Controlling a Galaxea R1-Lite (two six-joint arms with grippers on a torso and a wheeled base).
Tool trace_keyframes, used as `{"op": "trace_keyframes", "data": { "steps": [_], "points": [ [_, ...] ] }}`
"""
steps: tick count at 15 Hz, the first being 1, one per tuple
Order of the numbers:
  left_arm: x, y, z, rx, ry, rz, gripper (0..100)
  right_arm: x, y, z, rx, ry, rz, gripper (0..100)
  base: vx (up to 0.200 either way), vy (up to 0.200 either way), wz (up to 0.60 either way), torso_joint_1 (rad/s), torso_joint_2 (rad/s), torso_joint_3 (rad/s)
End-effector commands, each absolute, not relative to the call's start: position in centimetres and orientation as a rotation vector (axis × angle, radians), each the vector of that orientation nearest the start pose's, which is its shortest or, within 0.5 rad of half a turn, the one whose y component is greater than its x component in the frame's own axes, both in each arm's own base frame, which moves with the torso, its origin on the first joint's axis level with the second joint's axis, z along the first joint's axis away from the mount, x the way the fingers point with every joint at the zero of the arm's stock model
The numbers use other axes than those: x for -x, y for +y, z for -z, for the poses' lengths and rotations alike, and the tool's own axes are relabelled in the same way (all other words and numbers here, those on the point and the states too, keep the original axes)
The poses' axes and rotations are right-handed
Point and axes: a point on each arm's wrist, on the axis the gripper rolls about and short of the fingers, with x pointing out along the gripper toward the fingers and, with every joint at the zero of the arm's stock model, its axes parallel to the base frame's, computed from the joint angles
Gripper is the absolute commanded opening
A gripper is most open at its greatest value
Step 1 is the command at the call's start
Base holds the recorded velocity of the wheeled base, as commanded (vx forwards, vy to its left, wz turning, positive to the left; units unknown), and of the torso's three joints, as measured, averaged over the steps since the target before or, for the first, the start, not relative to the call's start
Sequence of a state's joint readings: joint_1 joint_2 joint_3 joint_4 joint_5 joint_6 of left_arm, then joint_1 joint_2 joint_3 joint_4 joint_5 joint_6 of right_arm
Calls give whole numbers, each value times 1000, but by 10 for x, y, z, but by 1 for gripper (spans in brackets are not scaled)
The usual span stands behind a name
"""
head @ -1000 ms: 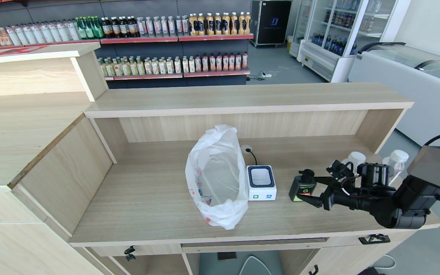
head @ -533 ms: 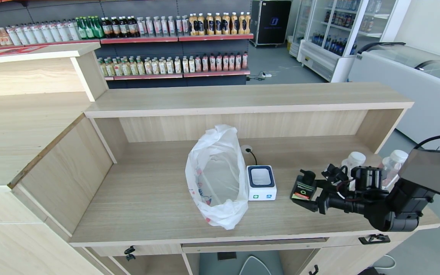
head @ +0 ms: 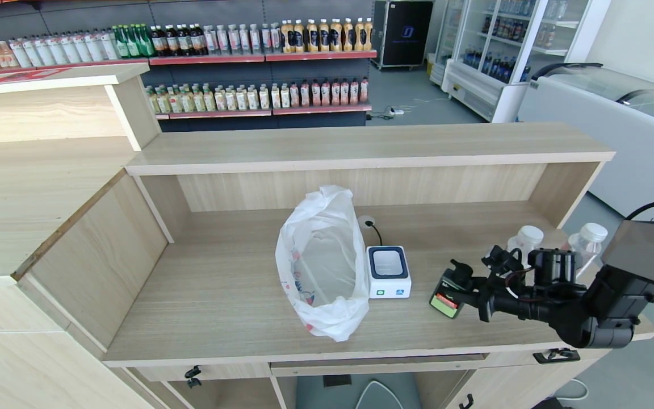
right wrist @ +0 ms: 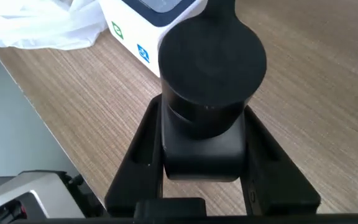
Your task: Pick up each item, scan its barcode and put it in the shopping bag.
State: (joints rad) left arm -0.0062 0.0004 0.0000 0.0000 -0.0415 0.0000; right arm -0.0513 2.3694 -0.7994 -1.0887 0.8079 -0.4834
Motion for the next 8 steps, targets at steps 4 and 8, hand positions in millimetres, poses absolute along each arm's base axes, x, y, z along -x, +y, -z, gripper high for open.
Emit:
{"op": "trace_keyframes", "data": {
  "steps": [4, 8],
  "points": [
    [23, -1, -76, 0, 2, 48, 100, -344, -22, -67, 391, 114, -726, 0, 0, 0, 0, 0, 0, 0],
    [23, -1, -76, 0, 2, 48, 100, -273, -21, -152, 799, -99, -577, 0, 0, 0, 0, 0, 0, 0]
  ]
}}
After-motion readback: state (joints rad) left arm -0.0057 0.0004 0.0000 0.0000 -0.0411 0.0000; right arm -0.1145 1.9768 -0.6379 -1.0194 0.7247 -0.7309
